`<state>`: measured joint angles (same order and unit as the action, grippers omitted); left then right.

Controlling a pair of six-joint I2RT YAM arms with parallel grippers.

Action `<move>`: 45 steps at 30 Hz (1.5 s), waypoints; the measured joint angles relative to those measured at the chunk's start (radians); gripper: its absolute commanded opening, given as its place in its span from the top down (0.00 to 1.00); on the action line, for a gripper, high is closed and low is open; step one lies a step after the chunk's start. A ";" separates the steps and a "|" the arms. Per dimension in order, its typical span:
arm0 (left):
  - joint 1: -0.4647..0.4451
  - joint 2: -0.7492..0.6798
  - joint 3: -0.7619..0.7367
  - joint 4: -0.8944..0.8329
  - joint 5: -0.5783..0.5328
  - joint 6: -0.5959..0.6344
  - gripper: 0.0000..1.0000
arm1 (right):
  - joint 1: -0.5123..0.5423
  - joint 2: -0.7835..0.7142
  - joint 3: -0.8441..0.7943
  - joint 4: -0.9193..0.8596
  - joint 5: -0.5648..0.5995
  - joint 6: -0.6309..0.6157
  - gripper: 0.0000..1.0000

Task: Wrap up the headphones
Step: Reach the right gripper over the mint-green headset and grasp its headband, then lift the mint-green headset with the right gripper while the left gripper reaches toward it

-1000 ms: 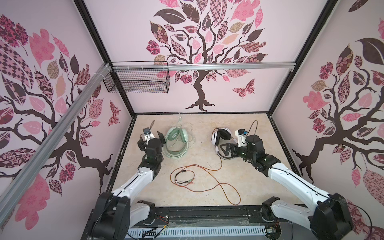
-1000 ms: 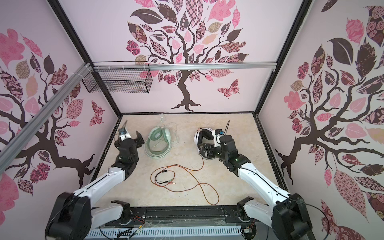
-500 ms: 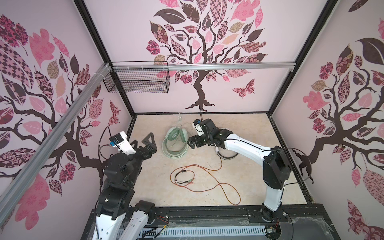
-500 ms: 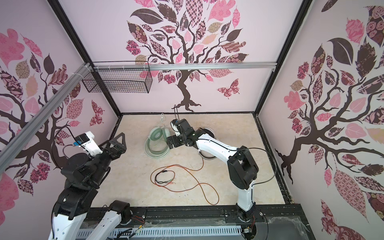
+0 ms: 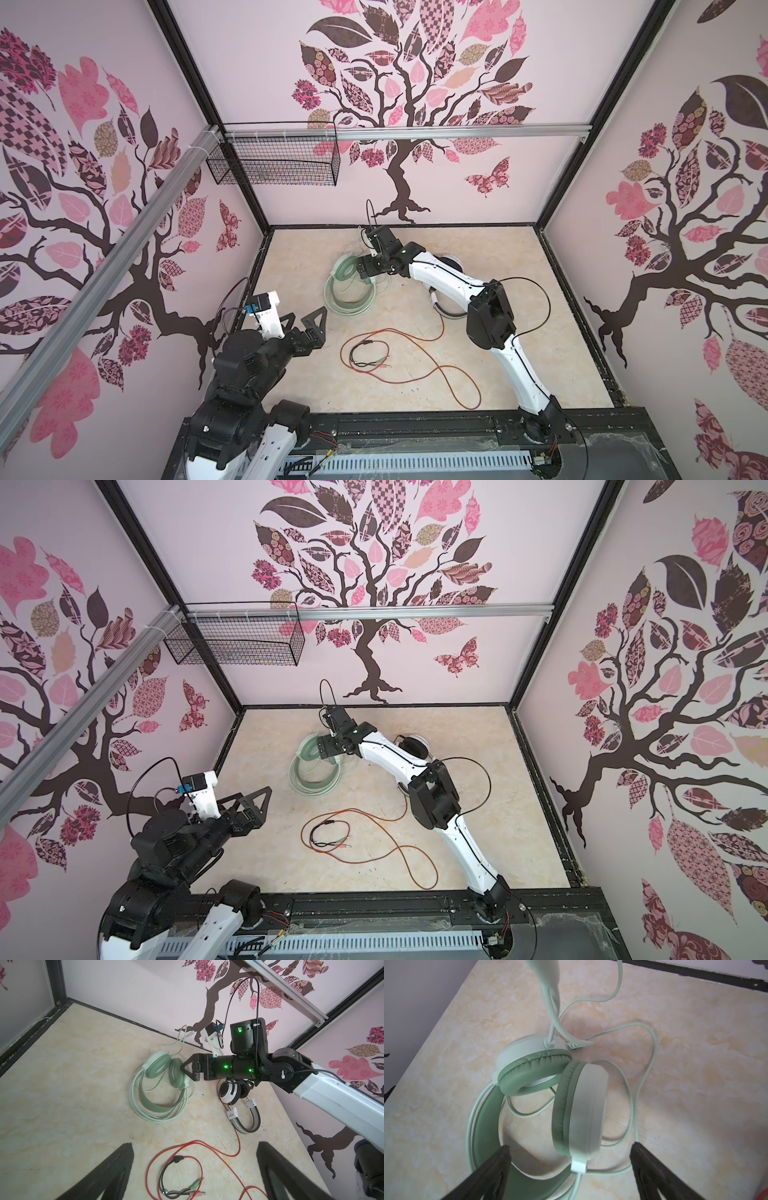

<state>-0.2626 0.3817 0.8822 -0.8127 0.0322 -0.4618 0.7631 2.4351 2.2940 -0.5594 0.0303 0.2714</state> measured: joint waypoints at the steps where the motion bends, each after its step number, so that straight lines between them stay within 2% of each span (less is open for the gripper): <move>1: 0.000 0.000 0.000 0.000 0.000 0.000 0.04 | 0.000 0.024 0.030 -0.005 0.002 0.002 0.11; 9: 0.000 0.001 0.000 -0.002 -0.032 -0.001 0.04 | 0.003 0.154 0.125 -0.024 0.027 0.029 0.24; 16: 0.000 0.021 0.000 -0.010 -0.073 -0.002 0.04 | 0.003 0.175 0.117 -0.005 0.064 0.063 0.58; 19: 0.000 0.032 0.000 -0.018 -0.086 -0.001 0.04 | 0.004 0.145 0.032 0.064 0.097 0.070 0.65; 26: -0.015 0.139 0.000 -0.049 -0.197 -0.017 0.04 | 0.007 -0.131 -0.392 0.194 0.170 0.073 0.69; 31: -0.015 0.186 0.000 -0.049 -0.185 -0.013 0.04 | 0.008 -0.399 -0.662 0.259 0.223 0.079 0.69; 36: -0.015 0.213 0.000 -0.048 -0.096 -0.059 0.04 | 0.008 -0.684 -0.910 0.356 0.243 0.126 0.70; 42: -0.025 0.244 -0.050 0.008 0.104 -0.286 0.04 | 0.008 -0.917 -1.136 0.436 0.238 0.231 0.71; 45: -0.097 0.259 -0.054 0.019 0.129 -0.389 0.03 | 0.009 -0.968 -1.225 0.451 0.257 0.285 0.71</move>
<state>-0.3592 0.6403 0.8284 -0.7937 0.1616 -0.8513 0.7723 1.4670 1.0687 -0.1081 0.2878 0.5560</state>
